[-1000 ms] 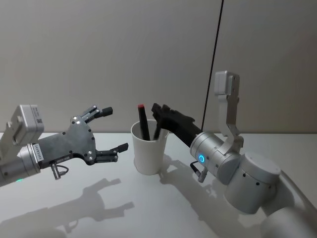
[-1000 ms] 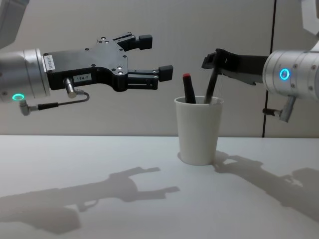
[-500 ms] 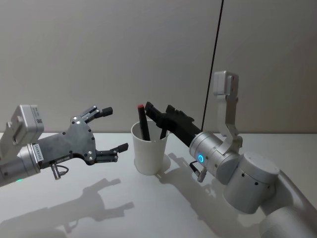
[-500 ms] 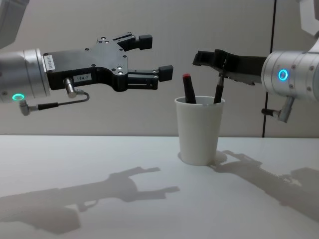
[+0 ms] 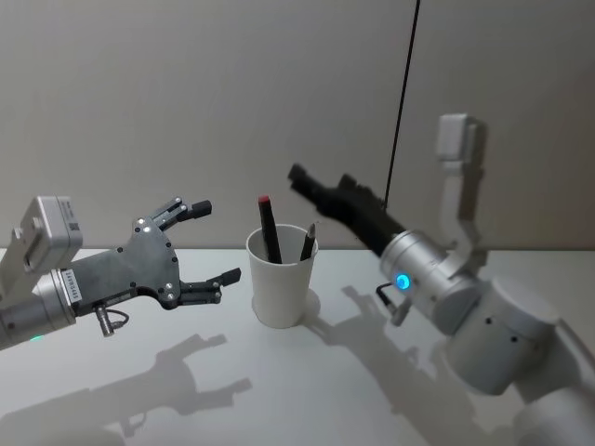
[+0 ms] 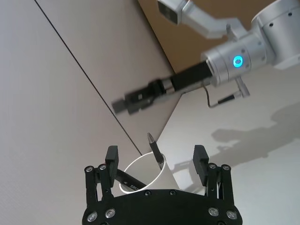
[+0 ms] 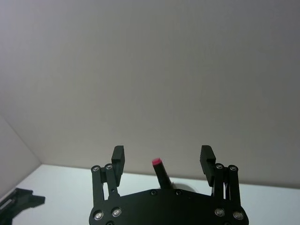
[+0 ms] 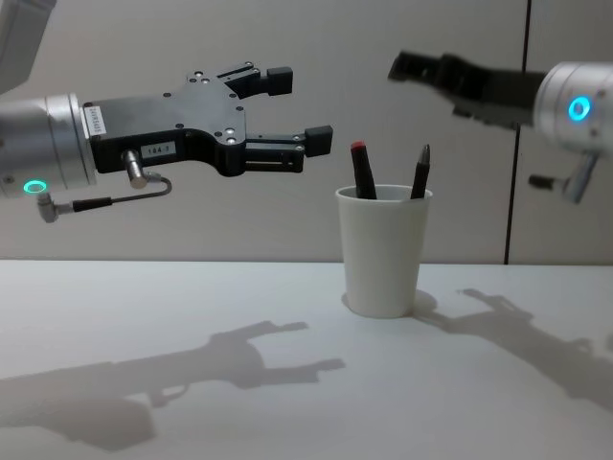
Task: Place the pen into the pen holder.
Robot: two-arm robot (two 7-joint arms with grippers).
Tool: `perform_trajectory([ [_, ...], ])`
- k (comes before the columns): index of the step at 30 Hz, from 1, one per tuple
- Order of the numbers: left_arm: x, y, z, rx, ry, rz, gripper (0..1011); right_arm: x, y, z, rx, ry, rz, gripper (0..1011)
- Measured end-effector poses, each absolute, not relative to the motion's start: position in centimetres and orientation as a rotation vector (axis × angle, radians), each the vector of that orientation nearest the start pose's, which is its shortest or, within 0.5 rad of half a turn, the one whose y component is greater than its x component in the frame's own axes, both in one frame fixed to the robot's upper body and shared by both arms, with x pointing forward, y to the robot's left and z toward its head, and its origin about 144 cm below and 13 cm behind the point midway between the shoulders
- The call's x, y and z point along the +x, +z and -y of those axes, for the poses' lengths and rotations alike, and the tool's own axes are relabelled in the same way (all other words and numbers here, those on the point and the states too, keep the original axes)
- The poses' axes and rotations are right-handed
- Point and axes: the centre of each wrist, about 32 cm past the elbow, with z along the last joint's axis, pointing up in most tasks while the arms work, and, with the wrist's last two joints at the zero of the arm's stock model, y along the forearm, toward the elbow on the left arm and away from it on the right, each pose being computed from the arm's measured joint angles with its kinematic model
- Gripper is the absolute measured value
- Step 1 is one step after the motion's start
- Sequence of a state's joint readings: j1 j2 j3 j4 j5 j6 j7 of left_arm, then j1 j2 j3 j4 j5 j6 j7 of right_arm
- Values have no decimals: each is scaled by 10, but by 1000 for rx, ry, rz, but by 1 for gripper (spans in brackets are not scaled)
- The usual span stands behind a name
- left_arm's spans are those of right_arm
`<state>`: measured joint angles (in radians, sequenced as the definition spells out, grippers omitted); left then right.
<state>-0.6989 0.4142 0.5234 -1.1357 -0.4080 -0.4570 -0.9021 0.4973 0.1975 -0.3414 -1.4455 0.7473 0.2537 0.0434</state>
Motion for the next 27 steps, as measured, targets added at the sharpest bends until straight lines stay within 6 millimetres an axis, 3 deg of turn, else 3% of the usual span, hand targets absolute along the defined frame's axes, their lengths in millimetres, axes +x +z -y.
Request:
perform_trajectory([
  [7,618,1261,-266,-34,365,572,1002,556,1292,206,375,-1097,-276,1001],
  [12,618,1261,-266,-34,366,572,1002,555,1293,206,378,-1098,-275,1001],
  [27,601,1248,-253,-40,471,512,1002,535,1266,214,312,-1151,-208,1001],
])
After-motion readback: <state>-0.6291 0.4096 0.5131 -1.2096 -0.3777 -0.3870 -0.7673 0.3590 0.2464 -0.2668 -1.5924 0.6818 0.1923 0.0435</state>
